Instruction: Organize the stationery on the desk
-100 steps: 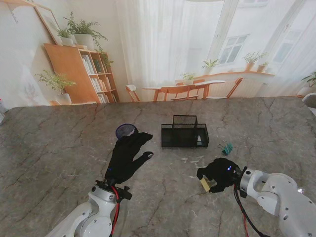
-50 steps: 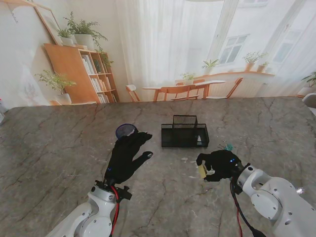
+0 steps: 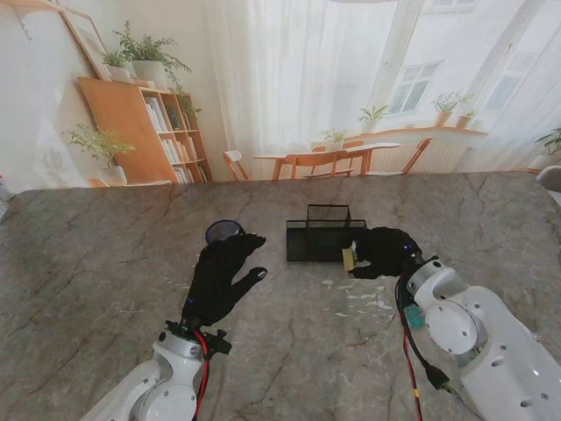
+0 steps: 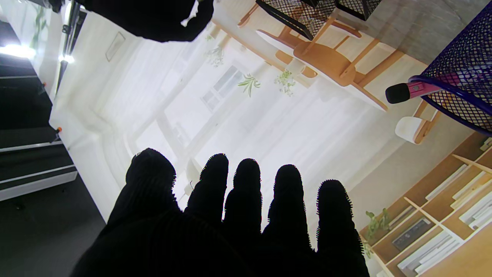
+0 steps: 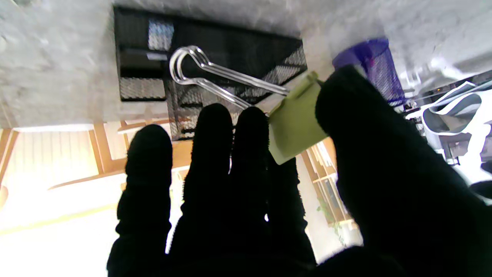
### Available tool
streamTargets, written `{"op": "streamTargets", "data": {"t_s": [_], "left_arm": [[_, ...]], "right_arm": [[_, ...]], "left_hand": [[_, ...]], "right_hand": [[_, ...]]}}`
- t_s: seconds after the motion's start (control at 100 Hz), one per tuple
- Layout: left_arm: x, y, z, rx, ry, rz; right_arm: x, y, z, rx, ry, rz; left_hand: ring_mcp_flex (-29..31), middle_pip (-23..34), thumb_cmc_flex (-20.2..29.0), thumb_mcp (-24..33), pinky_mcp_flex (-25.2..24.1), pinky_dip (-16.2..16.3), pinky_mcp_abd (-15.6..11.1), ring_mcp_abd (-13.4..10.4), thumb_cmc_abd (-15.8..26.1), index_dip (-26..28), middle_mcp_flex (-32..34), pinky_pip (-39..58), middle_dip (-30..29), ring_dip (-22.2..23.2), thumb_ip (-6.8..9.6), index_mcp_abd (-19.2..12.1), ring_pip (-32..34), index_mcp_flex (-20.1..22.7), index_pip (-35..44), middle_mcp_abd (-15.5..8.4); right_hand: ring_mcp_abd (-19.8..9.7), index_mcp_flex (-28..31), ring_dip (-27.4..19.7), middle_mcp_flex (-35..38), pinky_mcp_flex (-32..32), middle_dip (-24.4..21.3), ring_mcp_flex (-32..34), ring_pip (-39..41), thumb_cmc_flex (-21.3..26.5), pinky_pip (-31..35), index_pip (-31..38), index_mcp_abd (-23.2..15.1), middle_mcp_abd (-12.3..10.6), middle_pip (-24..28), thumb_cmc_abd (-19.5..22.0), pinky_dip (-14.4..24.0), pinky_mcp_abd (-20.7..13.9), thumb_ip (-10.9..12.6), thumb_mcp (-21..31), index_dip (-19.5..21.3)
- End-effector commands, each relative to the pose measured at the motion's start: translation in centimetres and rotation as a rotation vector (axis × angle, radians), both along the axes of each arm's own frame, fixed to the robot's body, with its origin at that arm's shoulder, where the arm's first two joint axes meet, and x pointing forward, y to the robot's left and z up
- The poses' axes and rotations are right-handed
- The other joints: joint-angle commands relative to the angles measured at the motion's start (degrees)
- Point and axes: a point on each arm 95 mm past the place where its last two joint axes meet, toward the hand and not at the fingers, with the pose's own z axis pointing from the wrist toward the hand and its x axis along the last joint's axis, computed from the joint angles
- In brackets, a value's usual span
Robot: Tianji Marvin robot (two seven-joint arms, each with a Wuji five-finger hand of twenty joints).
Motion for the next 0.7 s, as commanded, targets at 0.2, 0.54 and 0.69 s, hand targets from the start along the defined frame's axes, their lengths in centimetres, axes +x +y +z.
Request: {"op": "streamTargets", "data": {"t_s": [0.2, 0.54, 0.69], "left_arm": [[0.0, 0.0, 0.0, -0.011, 0.012, 0.012], [0.8, 0.4, -0.5, 0.003, 0.035, 0.002], [1.0, 0.7, -0.7, 0.012, 0.045, 0.003]], "right_arm": [[4.4, 1.3, 3.4, 0.019, -0.062, -0.005], [9.2, 2.3, 4.8, 0.002, -0.034, -0.050], [11.2, 2.8, 4.6, -0.011, -0.003, -0.058]], "left_hand": [[1.6, -0.2, 0.7, -0.8, 0.0, -0.8, 0.2, -1.4, 3.5, 0.6, 0.4, -1.3, 0.2, 0.2, 2.27, -1.2, 0.1, 1.0, 0.8, -1.2], [1.5, -0.2, 0.8, -0.8, -0.1, -0.7, 0.3, -1.3, 3.4, 0.6, 0.4, -1.3, 0.2, 0.2, 2.28, -1.2, 0.2, 1.0, 0.8, -1.1], [1.6, -0.2, 0.7, -0.8, -0.1, -0.7, 0.3, -1.4, 3.4, 0.6, 0.5, -1.2, 0.2, 0.3, 2.27, -1.2, 0.2, 1.1, 0.8, -1.2]], "right_hand": [[-1.7, 8.6, 0.1, 0.4, -0.4, 1.5, -0.8, 1.1, 6.7, 2.0, 13.4, -11.0, 0.1, 0.5, 7.1, -0.9, -0.6, 2.8, 7.3, 3.6], [-2.1, 8.0, 0.1, -0.1, -1.0, 1.6, -1.4, 1.0, 7.0, 1.6, 13.4, -11.4, -0.2, 0.6, 8.0, -1.0, -0.8, 3.2, 6.2, 3.6], [-2.2, 7.7, 0.2, -0.4, -1.1, 1.8, -1.6, 0.9, 7.1, 1.4, 13.5, -11.8, -0.3, 0.7, 8.4, -1.1, -0.9, 3.3, 5.8, 3.7]]}}
